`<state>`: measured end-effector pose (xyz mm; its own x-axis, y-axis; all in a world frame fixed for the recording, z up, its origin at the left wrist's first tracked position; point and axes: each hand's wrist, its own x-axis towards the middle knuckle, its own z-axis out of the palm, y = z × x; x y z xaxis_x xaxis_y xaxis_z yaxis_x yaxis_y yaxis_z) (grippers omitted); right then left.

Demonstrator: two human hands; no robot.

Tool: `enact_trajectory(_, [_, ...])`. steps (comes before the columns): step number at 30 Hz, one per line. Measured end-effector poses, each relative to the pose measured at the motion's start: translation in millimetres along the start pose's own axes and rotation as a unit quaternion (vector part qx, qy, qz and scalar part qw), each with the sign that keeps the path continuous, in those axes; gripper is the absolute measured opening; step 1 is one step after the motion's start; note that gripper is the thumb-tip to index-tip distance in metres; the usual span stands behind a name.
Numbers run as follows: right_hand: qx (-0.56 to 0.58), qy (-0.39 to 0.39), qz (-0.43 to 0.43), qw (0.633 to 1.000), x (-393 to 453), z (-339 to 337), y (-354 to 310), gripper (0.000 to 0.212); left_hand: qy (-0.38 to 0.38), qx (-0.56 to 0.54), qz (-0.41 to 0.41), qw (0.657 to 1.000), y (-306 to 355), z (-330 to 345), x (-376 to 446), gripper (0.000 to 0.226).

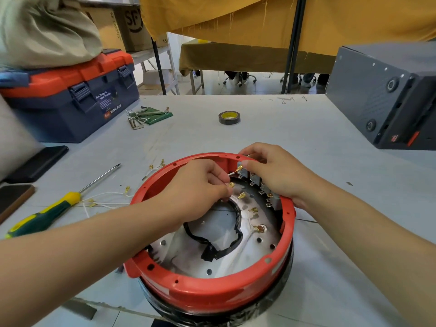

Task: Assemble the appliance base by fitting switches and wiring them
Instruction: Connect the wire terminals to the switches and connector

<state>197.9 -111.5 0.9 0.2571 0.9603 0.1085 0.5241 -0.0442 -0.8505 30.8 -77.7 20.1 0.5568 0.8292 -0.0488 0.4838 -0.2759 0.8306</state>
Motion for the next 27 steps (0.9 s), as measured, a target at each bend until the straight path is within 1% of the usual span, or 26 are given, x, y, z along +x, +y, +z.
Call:
enact_trajectory(2, [0.001, 0.013, 0.000, 1.000, -1.3, 0.5, 0.9, 0.015, -0.004, -0.029, -0.012, 1.000, 1.4, 2.8, -0.3, 0.012])
enact_trajectory(5, [0.000, 0.029, 0.005, 1.000, -1.3, 3.5, 0.2, 0.015, -0.033, -0.062, -0.024, 0.997, 2.6, 7.8, -3.2, 0.005])
enact_trajectory(8, [-0.003, 0.037, 0.014, 0.999, 0.0, 5.4, 0.2, 0.017, -0.044, -0.073, -0.047, 0.995, 1.3, 12.9, -3.5, 0.007])
enact_trajectory(12, [0.012, 0.030, 0.022, 0.999, 0.5, 5.2, 0.9, 0.016, -0.013, -0.114, -0.075, 0.991, 2.6, 11.6, 4.0, 0.006])
enact_trajectory(18, [0.029, 0.019, 0.026, 0.999, 0.6, 5.1, 2.3, 0.014, -0.004, -0.155, -0.124, 0.980, 6.2, 13.8, 14.5, 0.009])
enact_trajectory(24, [0.013, -0.029, 0.039, 0.999, 8.6, -7.6, 1.0, 0.004, -0.018, -0.165, -0.154, 0.974, 7.1, 13.3, 20.5, 0.009])
enact_trajectory(27, [0.013, -0.021, 0.026, 0.999, 13.1, -8.9, 0.3, 0.006, -0.025, -0.171, -0.167, 0.971, 7.6, 13.5, 21.5, 0.006])
